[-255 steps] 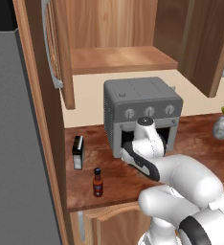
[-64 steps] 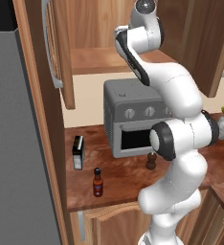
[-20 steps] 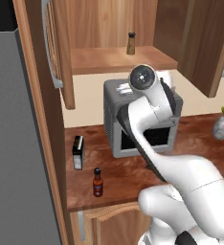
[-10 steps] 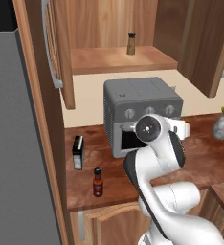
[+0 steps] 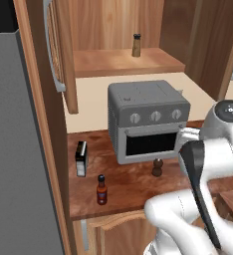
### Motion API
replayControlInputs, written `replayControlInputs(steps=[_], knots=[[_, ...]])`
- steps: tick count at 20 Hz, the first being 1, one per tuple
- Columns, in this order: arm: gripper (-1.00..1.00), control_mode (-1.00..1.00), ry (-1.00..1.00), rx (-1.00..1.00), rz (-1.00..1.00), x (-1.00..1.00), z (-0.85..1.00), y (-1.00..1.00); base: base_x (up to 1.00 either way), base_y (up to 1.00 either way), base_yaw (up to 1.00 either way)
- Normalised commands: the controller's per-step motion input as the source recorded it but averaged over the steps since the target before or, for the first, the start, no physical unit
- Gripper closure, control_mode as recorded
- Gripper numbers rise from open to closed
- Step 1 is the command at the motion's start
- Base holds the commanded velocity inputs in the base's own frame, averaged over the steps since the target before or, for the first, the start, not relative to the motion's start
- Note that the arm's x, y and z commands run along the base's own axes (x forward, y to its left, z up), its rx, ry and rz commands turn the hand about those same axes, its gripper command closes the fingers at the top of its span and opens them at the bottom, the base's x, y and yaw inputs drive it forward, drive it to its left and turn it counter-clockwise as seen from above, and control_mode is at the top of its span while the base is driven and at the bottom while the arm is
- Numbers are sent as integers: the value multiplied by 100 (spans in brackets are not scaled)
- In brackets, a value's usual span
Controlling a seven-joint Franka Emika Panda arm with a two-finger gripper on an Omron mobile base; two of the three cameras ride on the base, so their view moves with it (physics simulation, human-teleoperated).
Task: There are various items on the counter. Only move the condiments/shakers into the cabinet.
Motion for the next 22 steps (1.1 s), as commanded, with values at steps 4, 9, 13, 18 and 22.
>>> replayControlInputs(steps=[4,9,13,18,22], knots=[[-100,-100,1,23,45,-85,-41,-92,0,0,0],[-100,-100,-2,12,58,-62,-32,-78,0,0,0],[-100,-100,-13,18,59,-1,-12,-54,0,0,0],[-100,-100,-14,22,50,66,-5,-9,0,0,0],[-100,-100,-12,24,39,83,-18,6,0,0,0]])
